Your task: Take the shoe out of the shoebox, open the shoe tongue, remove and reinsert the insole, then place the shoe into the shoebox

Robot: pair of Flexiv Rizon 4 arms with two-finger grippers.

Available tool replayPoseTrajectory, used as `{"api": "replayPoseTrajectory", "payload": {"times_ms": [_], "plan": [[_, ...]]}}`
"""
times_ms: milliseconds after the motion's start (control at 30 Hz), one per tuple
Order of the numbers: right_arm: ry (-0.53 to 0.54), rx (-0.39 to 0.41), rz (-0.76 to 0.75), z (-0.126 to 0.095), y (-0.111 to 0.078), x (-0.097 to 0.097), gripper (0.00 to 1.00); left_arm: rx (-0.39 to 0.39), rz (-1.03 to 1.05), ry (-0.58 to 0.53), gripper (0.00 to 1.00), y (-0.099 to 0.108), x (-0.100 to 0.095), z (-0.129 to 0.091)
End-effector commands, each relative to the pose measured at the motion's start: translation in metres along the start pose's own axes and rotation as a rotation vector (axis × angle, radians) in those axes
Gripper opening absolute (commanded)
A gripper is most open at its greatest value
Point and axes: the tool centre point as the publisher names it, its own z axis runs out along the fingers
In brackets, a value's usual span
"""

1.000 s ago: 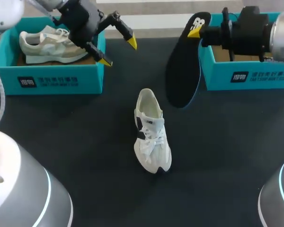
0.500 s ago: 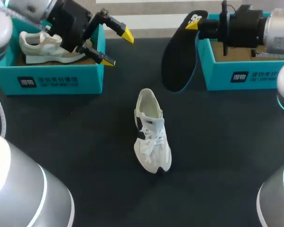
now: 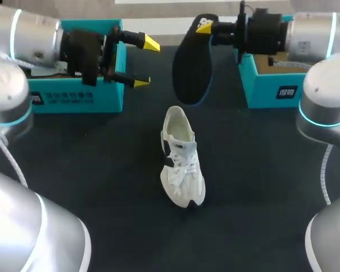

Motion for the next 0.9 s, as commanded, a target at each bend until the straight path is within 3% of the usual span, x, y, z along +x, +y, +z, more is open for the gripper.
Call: {"api": "replayPoseTrajectory", "payload": {"times_ms": [33,300,367,500,567,767,800,833,900], "plan": [[-0.002,0.052,0.023,0.034,0.001,-0.003,0.0,-0.014,0.021,-0.191,1.0,0.002,0.002,0.013],[-0.015,0.08,0.061,0.045,-0.005,-0.007,0.0,-0.009,0.045,-0.233,1.0,0.009,-0.005,0.02],[-0.019,0.087,0.065,0.046,-0.005,-0.007,0.0,-0.008,0.048,-0.241,0.95,0.01,-0.006,0.024],[-0.026,0.106,0.069,0.05,-0.006,-0.009,0.0,-0.007,0.068,-0.259,0.69,0.013,-0.008,0.032],[-0.027,0.11,0.071,0.052,-0.007,-0.009,0.0,-0.006,0.072,-0.269,0.62,0.016,-0.008,0.037],[-0.03,0.109,0.08,0.053,-0.009,-0.013,0.0,-0.013,0.077,-0.287,0.29,0.018,-0.008,0.042],[-0.029,0.108,0.08,0.053,-0.009,-0.014,0.0,-0.016,0.077,-0.29,0.06,0.018,-0.008,0.042],[-0.029,0.108,0.081,0.053,-0.01,-0.014,0.0,-0.018,0.075,-0.294,0.0,0.019,-0.008,0.042],[-0.027,0.107,0.08,0.053,-0.011,-0.014,0.0,-0.019,0.072,-0.297,0.0,0.019,-0.008,0.043]]}}
